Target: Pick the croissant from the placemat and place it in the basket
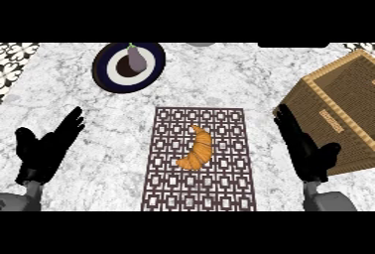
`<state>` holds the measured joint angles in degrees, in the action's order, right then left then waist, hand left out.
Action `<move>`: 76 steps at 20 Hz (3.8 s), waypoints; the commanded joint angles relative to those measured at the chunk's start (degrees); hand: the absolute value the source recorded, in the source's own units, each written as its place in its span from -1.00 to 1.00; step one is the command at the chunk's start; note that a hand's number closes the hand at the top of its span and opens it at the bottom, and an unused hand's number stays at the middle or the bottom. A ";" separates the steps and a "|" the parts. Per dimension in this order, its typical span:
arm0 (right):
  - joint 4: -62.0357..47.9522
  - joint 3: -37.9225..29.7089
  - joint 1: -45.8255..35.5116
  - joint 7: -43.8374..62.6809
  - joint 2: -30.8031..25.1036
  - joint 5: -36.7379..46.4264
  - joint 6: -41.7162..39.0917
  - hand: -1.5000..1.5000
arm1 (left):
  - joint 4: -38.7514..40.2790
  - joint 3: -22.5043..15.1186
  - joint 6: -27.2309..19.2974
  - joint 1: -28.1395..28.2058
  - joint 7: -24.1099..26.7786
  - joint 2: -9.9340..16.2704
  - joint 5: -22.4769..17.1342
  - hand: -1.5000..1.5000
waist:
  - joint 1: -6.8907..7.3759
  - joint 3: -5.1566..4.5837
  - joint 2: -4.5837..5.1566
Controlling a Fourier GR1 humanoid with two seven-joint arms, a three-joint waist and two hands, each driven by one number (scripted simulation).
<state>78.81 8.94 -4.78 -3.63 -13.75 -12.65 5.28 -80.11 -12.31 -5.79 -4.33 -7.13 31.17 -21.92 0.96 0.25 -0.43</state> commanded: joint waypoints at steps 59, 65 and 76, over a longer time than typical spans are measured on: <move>25.10 25.20 -2.30 34.29 3.83 51.00 -2.09 -1.00 | 0.54 4.39 -4.15 -10.62 -8.64 -13.52 19.87 0.00 | -0.87 -0.24 0.44; 22.01 22.36 0.28 27.75 5.75 52.95 -2.81 -1.00 | -2.55 7.09 -1.42 -5.51 -7.18 -14.81 22.17 0.00 | -0.92 -0.25 0.38; 5.15 21.53 -6.03 21.58 13.65 56.28 4.58 -1.00 | 2.96 11.52 1.68 -9.73 -6.25 -16.20 25.16 0.00 | -0.91 -0.25 0.45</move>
<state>88.60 28.71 -10.02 19.12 -1.60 43.08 6.03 -78.66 -1.28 -3.57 -12.27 -12.58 16.52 1.27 0.07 0.00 0.00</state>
